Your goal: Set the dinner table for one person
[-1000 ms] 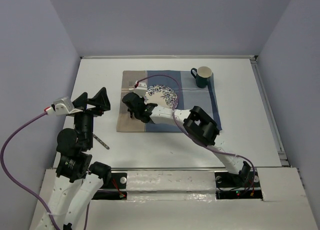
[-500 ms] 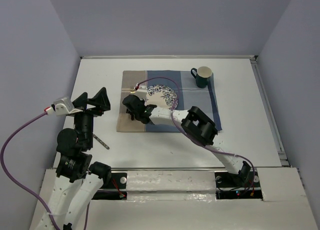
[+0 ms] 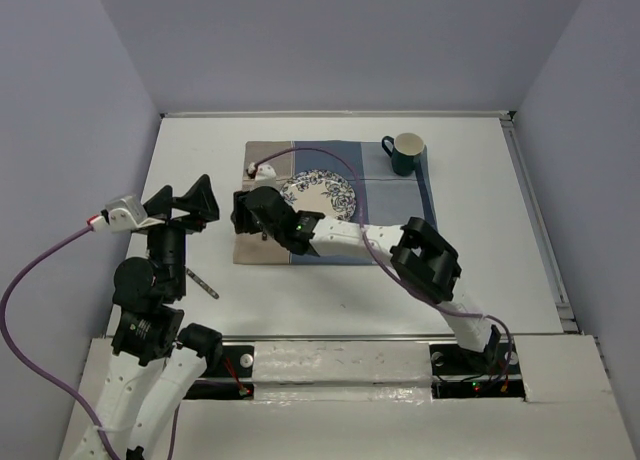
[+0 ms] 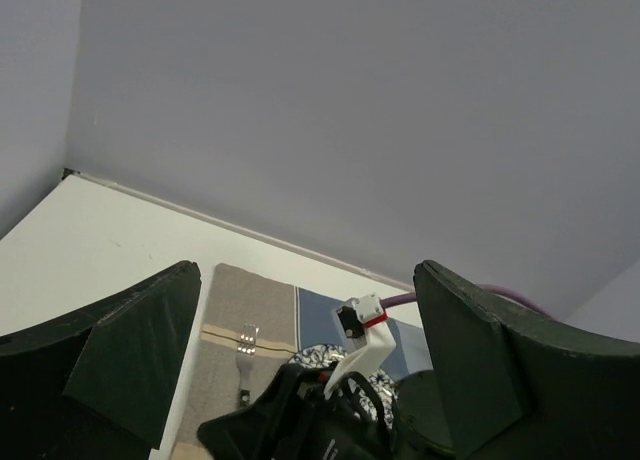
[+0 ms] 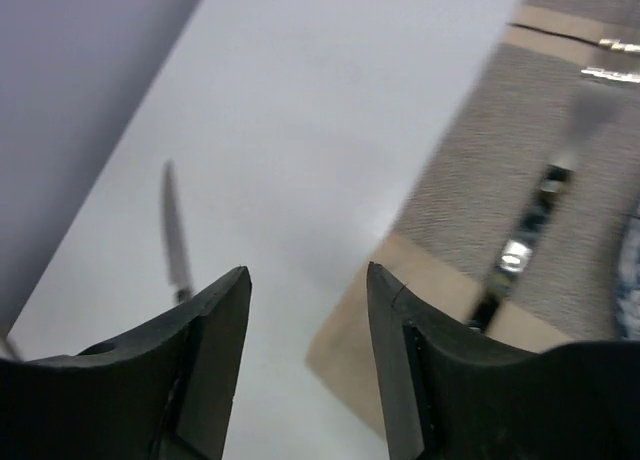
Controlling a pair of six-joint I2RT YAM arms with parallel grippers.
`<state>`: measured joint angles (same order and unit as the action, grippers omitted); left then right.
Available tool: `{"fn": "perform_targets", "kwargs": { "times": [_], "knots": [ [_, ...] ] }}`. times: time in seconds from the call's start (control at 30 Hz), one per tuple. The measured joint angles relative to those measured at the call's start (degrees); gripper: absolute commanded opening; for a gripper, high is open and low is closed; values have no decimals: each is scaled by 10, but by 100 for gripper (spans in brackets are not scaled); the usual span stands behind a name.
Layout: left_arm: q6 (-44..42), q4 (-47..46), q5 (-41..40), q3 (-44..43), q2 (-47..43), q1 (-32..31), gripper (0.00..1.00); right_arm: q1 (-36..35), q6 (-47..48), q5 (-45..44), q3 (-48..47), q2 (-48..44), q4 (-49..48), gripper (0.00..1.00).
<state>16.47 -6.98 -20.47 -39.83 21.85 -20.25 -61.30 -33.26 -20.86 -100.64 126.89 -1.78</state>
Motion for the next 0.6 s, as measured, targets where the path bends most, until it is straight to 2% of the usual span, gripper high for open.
{"fn": "perform_targets", "kwargs": {
  "times": [0.03, 0.1, 0.17, 0.4, 0.5, 0.6],
  "knots": [
    [-2, 1, -7, 0, -3, 0, 99, -10, 23, 35, 5, -6, -19, 67],
    [-8, 4, -21, 0, -11, 0, 99, -30, 60, 94, 5, -5, -45, 78],
    [-12, 3, -35, 0, -23, 0, 99, -52, 94, 144, 3, 6, -57, 80],
    [-24, -9, -62, -1, -22, 0, 99, -106, 199, 239, -74, 96, -15, 81],
    [-26, -9, -64, -1, -14, 6, 99, -114, 237, 245, -125, 134, 30, 81],
    [-27, -10, -65, -1, -13, 14, 99, -116, 263, 245, -154, 156, 64, 77]
  ]
}}
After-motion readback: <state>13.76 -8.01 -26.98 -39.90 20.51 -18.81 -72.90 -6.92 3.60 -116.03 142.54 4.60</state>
